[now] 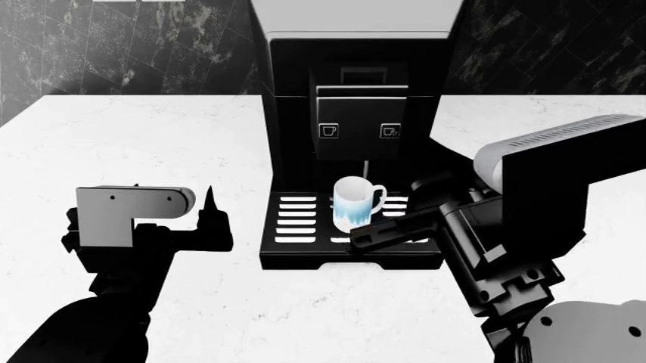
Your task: Press the button on the coffee machine to serve coffee.
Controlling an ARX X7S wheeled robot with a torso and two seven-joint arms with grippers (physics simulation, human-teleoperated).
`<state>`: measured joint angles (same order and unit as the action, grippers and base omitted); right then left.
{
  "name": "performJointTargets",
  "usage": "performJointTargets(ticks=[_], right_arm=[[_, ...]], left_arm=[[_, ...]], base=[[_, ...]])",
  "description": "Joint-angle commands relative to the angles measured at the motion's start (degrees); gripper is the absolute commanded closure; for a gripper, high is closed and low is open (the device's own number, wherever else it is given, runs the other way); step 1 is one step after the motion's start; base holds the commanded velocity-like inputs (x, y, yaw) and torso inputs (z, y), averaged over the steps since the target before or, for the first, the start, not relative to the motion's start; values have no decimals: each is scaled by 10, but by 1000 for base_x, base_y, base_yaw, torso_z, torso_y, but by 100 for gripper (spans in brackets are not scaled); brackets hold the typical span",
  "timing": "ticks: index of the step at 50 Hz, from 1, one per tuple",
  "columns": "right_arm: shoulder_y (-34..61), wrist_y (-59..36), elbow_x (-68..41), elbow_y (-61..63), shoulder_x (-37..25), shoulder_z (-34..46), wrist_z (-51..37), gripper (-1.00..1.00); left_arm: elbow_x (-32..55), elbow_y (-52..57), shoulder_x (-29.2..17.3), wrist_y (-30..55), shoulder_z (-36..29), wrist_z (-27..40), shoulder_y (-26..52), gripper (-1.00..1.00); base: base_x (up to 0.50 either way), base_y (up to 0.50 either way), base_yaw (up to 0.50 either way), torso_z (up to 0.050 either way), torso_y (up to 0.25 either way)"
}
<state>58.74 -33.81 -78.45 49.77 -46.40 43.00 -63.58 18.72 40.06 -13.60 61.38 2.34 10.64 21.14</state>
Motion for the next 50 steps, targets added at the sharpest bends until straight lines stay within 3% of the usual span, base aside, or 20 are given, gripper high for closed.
performJointTargets(ticks=[1, 28, 29, 50], right_arm=[[-7, 6, -21, 33, -38, -23, -28, 100], [-199, 118, 89, 5, -136, -37, 9, 100], [-204, 122, 93, 2, -137, -37, 12, -100], [-289, 190, 148, -56, -146, -32, 48, -100]], left_arm=[[13, -3, 7, -10, 10, -7, -1, -100], [18, -7, 4, -18, 6, 0, -7, -100], [19, -6, 2, -18, 7, -1, -7, -100], [14, -27, -2, -48, -1, 1, -27, -100]], base=[[0, 0, 0, 0, 0], [0, 0, 0, 0, 0], [0, 0, 0, 0, 0], [0, 0, 0, 0, 0]])
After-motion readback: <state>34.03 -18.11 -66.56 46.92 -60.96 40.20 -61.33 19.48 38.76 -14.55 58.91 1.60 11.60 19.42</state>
